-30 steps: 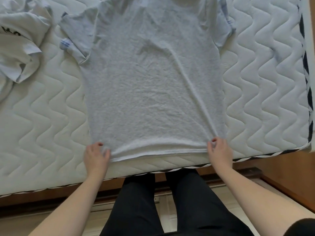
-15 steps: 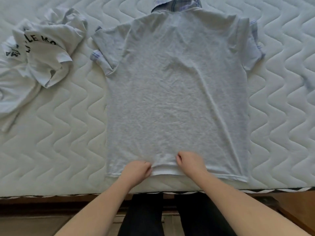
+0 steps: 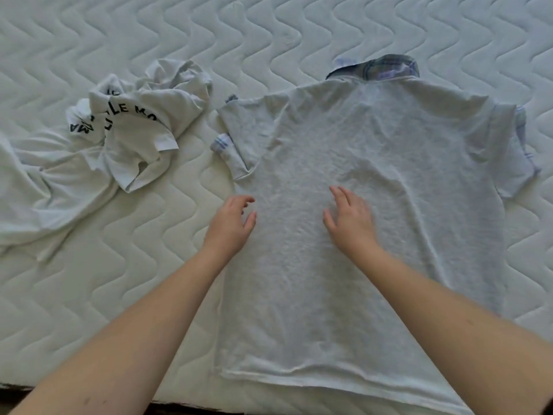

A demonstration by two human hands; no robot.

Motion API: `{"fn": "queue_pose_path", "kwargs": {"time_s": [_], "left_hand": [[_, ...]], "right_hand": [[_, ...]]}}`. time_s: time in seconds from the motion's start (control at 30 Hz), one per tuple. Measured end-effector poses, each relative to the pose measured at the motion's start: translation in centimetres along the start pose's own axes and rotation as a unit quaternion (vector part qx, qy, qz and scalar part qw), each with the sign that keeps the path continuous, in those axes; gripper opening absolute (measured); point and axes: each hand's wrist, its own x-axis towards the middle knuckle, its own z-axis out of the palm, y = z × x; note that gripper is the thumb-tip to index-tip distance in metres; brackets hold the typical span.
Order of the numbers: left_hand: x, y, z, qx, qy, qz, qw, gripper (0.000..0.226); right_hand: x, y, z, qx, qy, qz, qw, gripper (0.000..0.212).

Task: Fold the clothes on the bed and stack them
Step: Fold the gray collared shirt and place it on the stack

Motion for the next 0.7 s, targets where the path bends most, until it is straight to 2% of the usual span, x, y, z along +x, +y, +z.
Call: {"fn": "queue_pose_path", "kwargs": {"time_s": [0.13,0.3,0.4,0.47,0.57,0.7], "left_hand": [[5.4,-0.3,-2.2,-0.004,0.045,-0.008,0.999,0.036],[11.7,-2.0,-3.6,0.001,0.097,-0.03,0.995,0.045],[16.0,-3.0,-4.5,0.042,0.107,-0.025,0.993,0.053],[18.8,-3.5,-5.3,0.077,0.089,-0.021,0.993,0.062],[22.3,-3.9,-6.0,0.145,0.02,-0.001,0.989,0.078],[25.2,-4.0,-6.0,0.18,-0.031,0.022,0.983,0.087]], "right_hand": [[5.6,-1.7,-0.3,-0.058,0.014,-0.014,0.998,0.067],[13.1,-3.8,0.4,-0.096,0.023,-0.029,0.995,0.066],[17.0,-4.9,1.3,-0.099,0.043,-0.042,0.993,0.064],[18.2,-4.7,2.2,-0.106,0.041,-0.049,0.992,0.064],[18.6,-3.8,3.8,-0.132,0.058,-0.055,0.988,0.064],[19.1,-3.6,4.6,-0.136,0.077,-0.051,0.986,0.066]]}}
